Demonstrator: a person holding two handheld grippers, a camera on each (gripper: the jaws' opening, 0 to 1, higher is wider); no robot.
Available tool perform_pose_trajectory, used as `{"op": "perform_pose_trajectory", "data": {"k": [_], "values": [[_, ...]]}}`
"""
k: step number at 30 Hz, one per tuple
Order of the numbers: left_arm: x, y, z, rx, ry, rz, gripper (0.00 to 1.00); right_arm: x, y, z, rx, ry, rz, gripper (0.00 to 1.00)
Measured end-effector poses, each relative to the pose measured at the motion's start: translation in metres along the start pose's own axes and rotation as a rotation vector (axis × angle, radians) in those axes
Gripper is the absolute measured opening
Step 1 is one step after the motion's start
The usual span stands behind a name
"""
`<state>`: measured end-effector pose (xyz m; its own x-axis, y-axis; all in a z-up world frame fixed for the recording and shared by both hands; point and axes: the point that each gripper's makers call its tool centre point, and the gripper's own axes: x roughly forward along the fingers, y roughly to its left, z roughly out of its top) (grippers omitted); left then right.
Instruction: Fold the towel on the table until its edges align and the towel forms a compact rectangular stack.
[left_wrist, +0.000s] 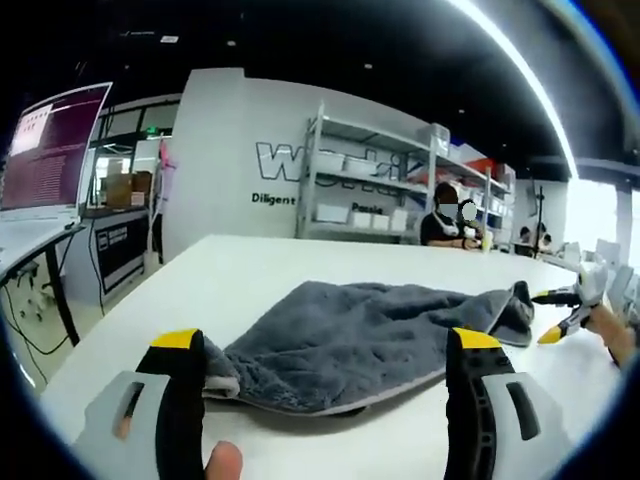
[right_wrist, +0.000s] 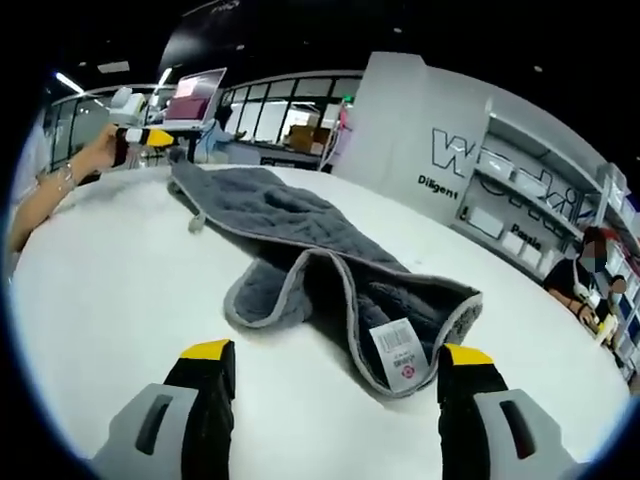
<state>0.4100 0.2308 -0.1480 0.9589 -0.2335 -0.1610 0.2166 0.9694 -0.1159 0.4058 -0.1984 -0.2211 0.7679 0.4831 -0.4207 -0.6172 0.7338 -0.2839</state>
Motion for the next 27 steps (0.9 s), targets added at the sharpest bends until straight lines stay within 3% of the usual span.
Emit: {"op": "perform_pose_trajectory", "data": {"k": [9,15,27], "values": [[-0.001,-0.001,-0.001,-0.004,0.004,0.001,0.99,0.001,0.004,0.005,-0.006,-0.038,0.016,0.68],[0.000,0.000,-0.002,-0.009,0.010,0.002,0.99,0.002,0.010,0.012,-0.047,-0.076,0.047,0.52],[0.001,0.000,-0.004,-0.013,0.017,0.002,0.99,0.010,0.010,0.015,-0.111,-0.098,0.029,0.39]]}}
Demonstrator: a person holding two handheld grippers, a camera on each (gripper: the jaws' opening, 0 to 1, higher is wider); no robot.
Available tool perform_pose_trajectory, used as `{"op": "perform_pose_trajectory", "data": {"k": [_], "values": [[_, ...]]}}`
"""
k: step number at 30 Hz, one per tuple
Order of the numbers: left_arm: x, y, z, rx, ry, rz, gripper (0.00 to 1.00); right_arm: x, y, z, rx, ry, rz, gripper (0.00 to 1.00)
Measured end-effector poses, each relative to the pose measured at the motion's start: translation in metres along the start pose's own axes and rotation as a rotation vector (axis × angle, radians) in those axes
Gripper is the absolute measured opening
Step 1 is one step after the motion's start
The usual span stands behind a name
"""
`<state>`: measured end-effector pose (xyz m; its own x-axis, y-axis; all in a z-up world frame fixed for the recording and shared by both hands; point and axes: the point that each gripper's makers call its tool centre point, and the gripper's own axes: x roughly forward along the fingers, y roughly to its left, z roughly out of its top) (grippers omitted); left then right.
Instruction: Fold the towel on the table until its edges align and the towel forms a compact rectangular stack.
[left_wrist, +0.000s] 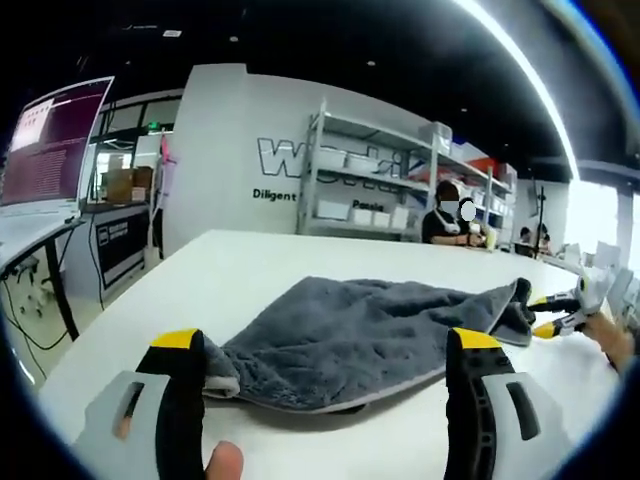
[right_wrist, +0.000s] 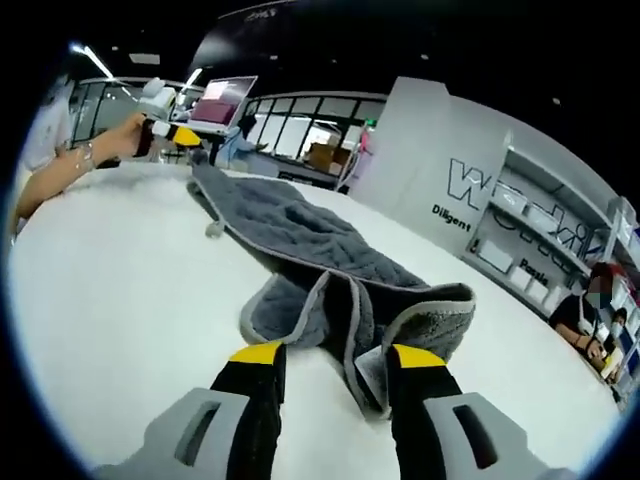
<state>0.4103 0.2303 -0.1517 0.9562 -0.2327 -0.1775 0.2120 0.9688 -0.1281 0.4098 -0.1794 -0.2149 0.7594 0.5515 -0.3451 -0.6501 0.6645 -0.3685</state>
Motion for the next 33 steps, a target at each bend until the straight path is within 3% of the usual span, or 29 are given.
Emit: {"op": "perform_pose_trajectory", "data": {"k": [10,15,17,22,26,30,33], "values": [[-0.001,0.001,-0.001,-0.002,0.005,0.003,0.99,-0.007,-0.001,0.024,-0.002,-0.093,-0.004,0.33],[-0.001,0.002,-0.002,-0.002,0.009,0.005,0.99,0.001,0.014,0.020,0.006,-0.085,0.035,0.29],[-0.001,0.002,-0.002,-0.004,0.011,0.005,0.99,0.007,0.025,0.019,0.057,-0.095,0.085,0.27],[-0.001,0.003,-0.002,-0.004,0.012,0.007,0.98,0.019,0.037,0.010,0.030,-0.056,0.102,0.23],[-0.001,0.003,-0.003,-0.005,0.014,0.007,0.98,0.024,0.035,0.012,0.085,-0.066,0.095,0.17],[-0.001,0.003,-0.004,-0.006,0.017,0.008,0.98,0.022,0.032,0.008,0.079,-0.047,0.069,0.04],[-0.001,0.003,-0.004,-0.008,0.020,0.007,0.98,0.020,0.027,0.007,0.095,-0.042,0.054,0.00]]}}
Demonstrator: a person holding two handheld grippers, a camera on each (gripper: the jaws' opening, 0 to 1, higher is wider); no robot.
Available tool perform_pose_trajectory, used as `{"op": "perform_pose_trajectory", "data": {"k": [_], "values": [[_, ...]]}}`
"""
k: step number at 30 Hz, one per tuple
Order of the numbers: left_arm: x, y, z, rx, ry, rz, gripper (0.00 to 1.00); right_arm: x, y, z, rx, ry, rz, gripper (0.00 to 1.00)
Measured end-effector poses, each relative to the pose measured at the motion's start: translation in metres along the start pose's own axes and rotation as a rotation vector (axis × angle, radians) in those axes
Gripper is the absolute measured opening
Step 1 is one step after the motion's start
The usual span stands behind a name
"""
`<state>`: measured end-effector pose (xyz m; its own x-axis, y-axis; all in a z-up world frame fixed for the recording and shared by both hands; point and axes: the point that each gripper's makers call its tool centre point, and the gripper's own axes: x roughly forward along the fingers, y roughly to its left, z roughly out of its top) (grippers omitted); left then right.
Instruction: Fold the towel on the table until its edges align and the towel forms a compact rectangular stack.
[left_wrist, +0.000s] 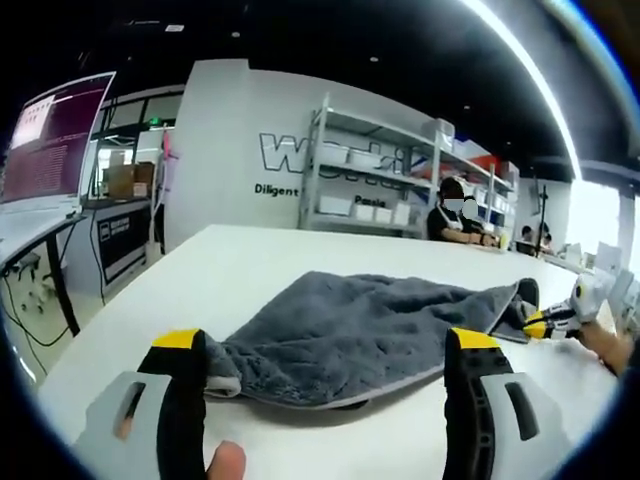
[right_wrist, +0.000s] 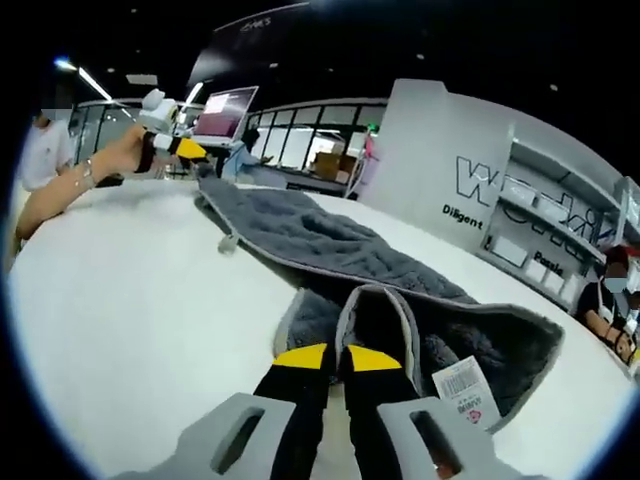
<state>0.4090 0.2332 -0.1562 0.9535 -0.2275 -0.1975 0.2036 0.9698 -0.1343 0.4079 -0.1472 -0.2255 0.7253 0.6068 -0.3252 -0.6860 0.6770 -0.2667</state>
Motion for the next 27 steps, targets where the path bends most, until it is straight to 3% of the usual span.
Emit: {"op": "perform_pose_trajectory", "data": {"k": [6,27], "values": [[0.000,0.000,0.000,-0.001,0.003,0.001,0.98,-0.008,-0.007,0.010,0.008,-0.034,-0.020,0.00],[0.000,0.000,-0.004,-0.007,0.015,0.002,0.97,-0.061,-0.040,0.080,-0.064,-0.316,-0.186,0.00]]}}
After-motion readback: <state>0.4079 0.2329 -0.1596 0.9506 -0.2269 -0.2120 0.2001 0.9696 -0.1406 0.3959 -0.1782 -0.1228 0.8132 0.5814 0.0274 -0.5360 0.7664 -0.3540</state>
